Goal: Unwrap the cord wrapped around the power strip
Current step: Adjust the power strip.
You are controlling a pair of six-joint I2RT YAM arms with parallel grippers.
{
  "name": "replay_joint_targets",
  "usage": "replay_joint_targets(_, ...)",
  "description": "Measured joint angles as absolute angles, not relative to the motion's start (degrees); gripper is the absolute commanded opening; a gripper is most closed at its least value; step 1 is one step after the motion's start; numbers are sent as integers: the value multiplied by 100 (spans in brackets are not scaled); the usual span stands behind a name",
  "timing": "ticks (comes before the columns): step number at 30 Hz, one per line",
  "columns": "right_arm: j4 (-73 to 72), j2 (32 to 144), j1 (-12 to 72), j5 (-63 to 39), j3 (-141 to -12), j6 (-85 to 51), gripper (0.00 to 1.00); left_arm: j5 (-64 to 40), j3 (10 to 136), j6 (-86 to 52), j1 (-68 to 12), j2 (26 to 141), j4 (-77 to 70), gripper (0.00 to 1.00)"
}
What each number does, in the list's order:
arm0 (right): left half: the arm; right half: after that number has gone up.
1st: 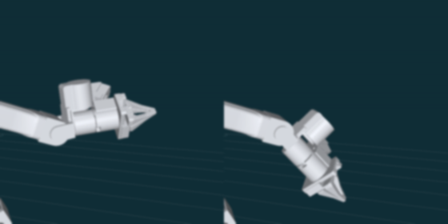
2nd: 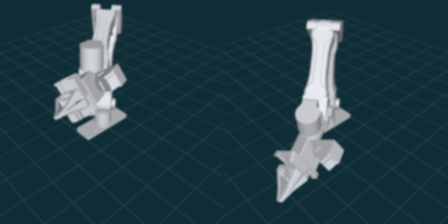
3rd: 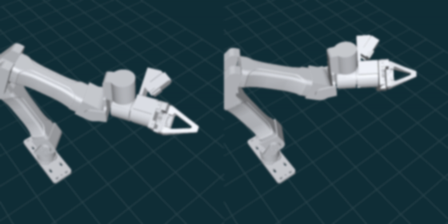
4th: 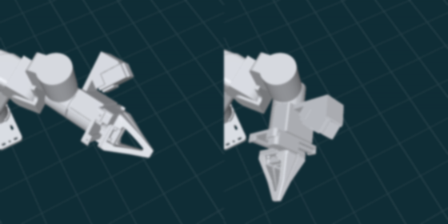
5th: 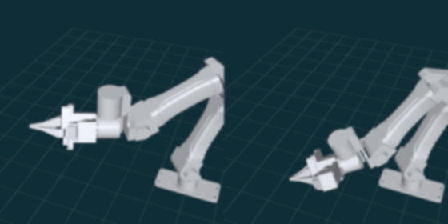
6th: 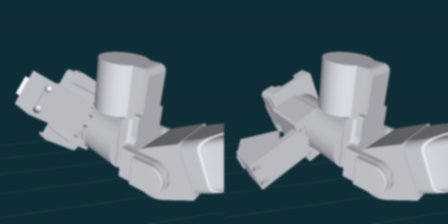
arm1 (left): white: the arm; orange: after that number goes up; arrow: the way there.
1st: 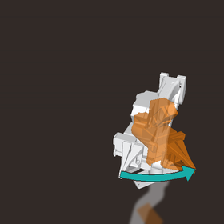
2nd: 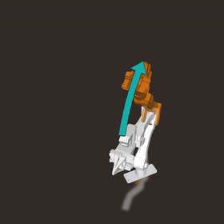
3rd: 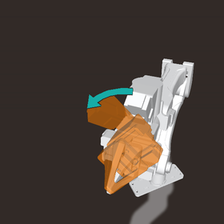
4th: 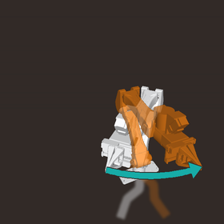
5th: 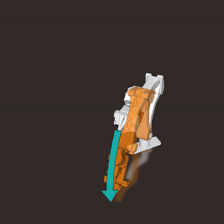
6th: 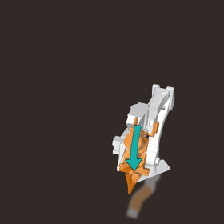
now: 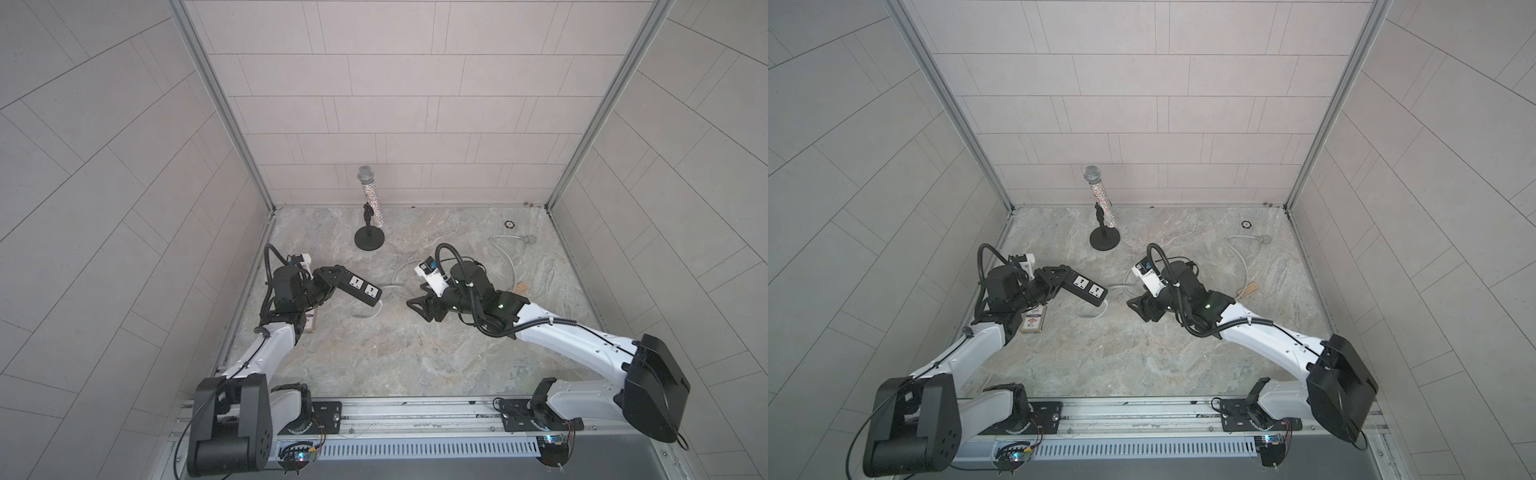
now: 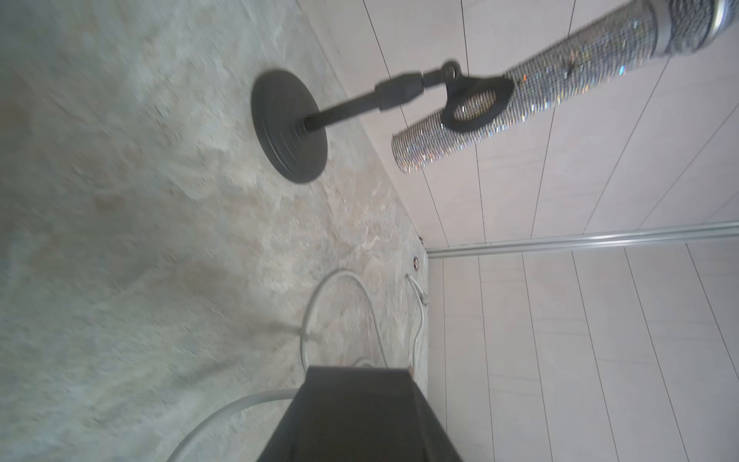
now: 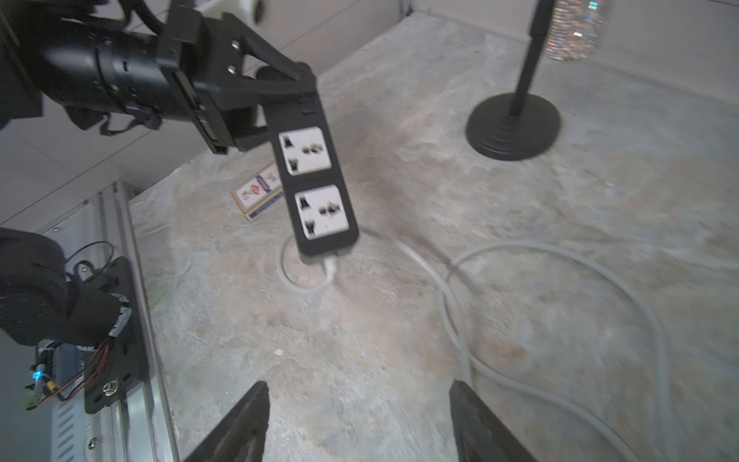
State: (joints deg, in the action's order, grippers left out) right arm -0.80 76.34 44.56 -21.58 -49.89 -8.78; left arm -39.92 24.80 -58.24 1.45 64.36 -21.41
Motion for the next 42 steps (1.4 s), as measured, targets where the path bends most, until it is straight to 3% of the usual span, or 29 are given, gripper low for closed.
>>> replay_joint_targets(7,-628,8971,4930,-2665,-5791,-355,73,-3367,1855,-6073,-646,5422,-1942,0)
replay_joint_targets(13,-666,9491,5019,-2936,-6130,-213,73,-3035,1791,-6069,-753,4781,-1653,0)
replay_joint_targets(19,-709,9686,5113,-2995,-6265,-189,69,-3011,1704,-6073,-753,4711,-1474,0)
replay_joint_targets(30,-582,9880,5127,-2604,-6460,-36,73,-3098,1564,-6108,-753,4265,-1337,0)
replay_joint_targets(36,-390,9887,5122,-2696,-6528,119,61,-3135,1466,-6128,-753,4176,-1323,0)
replay_joint_targets(42,-311,9946,5098,-3081,-6606,126,63,-3264,1452,-6125,-753,4163,-1352,0)
